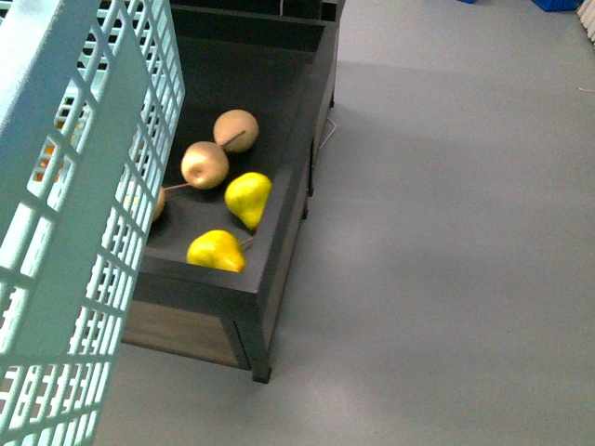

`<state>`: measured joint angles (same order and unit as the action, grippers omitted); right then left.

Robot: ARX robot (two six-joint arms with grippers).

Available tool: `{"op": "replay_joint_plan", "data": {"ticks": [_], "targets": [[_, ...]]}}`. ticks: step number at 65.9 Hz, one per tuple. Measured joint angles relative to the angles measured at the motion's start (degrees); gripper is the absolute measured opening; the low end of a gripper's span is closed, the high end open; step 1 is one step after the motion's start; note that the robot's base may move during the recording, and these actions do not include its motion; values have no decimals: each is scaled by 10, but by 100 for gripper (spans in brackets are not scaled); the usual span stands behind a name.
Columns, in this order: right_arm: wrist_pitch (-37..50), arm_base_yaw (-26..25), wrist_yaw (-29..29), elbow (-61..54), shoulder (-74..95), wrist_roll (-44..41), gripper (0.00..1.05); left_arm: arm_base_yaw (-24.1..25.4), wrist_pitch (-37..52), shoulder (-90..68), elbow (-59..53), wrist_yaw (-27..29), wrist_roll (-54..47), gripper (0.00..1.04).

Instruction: Pick mango and avocado into basket

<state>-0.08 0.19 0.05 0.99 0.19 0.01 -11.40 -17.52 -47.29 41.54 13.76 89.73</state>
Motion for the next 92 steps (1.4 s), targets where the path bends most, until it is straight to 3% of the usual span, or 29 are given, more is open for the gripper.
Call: {"op": "replay_joint_plan", "data": {"ticks": [92], "targets": [[0, 0, 0, 0, 0, 0, 96, 0, 0, 0, 0, 0, 0, 14]]}}
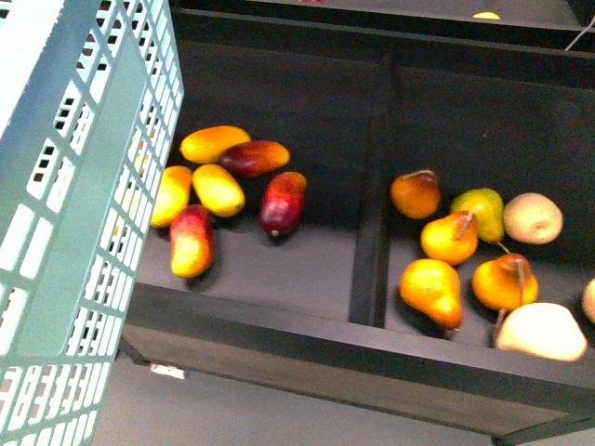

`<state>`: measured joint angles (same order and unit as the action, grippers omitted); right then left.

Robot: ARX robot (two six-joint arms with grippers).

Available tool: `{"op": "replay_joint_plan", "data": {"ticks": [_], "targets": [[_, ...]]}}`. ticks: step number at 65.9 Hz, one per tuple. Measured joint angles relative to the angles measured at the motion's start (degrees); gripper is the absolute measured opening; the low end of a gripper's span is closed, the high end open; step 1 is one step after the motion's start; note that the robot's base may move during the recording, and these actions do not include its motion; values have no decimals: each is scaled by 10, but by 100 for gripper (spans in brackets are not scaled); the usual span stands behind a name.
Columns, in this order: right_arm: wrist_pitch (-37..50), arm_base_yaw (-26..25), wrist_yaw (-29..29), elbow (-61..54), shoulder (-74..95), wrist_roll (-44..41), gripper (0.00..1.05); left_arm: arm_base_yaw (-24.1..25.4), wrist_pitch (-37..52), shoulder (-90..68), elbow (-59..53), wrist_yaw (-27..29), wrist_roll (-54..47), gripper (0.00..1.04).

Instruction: Pick mango and avocado into basket

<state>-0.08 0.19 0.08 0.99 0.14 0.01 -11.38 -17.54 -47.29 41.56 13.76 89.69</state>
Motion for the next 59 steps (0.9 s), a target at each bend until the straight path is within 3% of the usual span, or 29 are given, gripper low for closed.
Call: {"op": "replay_joint_plan", "data": {"ticks": [59], "targets": [[0, 0, 1, 0, 0, 0, 96, 0, 0, 0, 0, -1, 1, 14]]}}
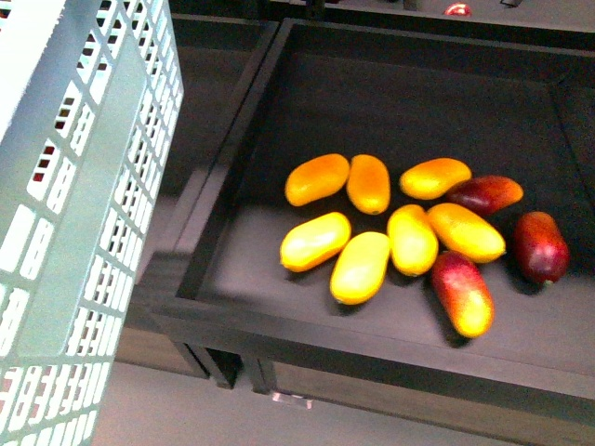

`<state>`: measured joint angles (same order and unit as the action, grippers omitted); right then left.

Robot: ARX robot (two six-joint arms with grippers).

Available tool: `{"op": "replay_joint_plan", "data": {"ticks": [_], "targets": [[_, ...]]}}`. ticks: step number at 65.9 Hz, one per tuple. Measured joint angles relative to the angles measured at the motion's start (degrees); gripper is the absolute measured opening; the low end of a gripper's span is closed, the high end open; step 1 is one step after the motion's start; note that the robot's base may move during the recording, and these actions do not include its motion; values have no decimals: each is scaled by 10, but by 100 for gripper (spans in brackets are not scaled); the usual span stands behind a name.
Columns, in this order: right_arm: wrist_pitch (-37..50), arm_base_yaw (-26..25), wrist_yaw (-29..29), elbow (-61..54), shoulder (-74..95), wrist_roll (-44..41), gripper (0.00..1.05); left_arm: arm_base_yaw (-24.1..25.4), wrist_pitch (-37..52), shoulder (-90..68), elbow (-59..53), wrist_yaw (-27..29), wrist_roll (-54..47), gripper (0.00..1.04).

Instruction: Pick mango and avocado into basket

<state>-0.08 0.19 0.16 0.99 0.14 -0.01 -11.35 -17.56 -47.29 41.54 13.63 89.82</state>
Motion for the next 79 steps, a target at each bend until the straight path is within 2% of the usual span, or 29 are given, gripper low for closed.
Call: {"op": "replay_joint_plan", "data": {"ticks": [51, 66, 69, 72, 75, 79], "targets": [[0, 0, -4, 0, 0, 0, 96, 0, 0, -1, 0, 2, -4, 14], [0, -1, -4, 0, 0, 0, 96, 3, 0, 0, 0, 17, -10, 14], [0, -1, -4, 0, 0, 0, 96, 5, -6, -1, 1, -7, -20, 14], [0, -1, -4, 0, 0, 0, 96, 13, -35, -8, 11, -61, -60, 14], [0, -2, -3, 0, 0, 0, 96, 13, -47, -19, 17, -120, -162, 14], [0, -1, -2, 0, 0, 0, 96, 2, -47, -34, 22, -153, -242, 14]]}}
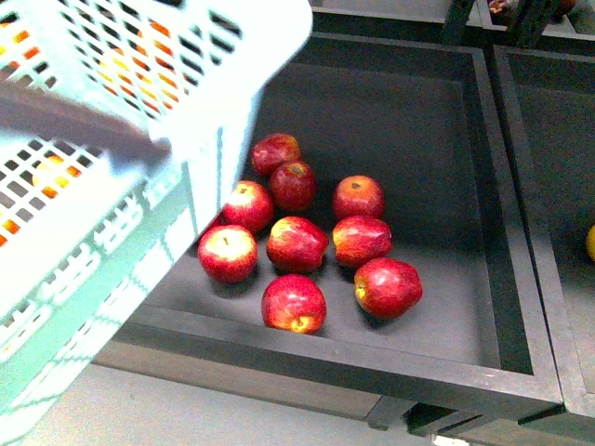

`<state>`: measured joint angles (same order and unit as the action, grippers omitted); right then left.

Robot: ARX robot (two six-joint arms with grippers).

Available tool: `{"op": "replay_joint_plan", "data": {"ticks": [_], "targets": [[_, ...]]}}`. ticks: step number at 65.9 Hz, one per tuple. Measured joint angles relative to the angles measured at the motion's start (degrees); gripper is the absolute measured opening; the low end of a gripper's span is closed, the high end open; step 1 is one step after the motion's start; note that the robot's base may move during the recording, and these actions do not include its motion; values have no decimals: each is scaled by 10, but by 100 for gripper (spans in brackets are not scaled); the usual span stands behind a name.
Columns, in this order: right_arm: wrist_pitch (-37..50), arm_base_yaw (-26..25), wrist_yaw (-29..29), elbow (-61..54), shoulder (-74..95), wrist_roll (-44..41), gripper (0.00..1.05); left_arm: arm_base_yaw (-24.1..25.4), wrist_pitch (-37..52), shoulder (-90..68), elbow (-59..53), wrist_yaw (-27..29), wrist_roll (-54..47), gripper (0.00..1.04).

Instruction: Pick mango and avocado into basket

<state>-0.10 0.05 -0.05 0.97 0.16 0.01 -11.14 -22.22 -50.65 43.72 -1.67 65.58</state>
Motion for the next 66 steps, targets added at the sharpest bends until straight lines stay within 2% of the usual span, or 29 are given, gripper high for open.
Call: {"op": "replay_joint_plan", "data": {"ticks": [3, 7, 16, 39, 51, 66], "targets": [[0, 0, 0, 0, 0, 0, 96, -16, 5, -19, 5, -12, -80, 14], [0, 0, 0, 0, 0, 0, 96, -30, 18, -49, 14, -6, -132, 14], [0, 0, 0, 0, 0, 0, 96, -72, 52, -129, 59, 6, -163, 14], [0, 0, 0, 0, 0, 0, 96, -208, 68, -336, 228, -3, -158, 14], [0, 0, 0, 0, 0, 0, 96, -249, 68, -387, 279, 3, -140, 14], [0, 0, 0, 0, 0, 0, 96, -282, 84, -399, 289, 0, -122, 14]]}}
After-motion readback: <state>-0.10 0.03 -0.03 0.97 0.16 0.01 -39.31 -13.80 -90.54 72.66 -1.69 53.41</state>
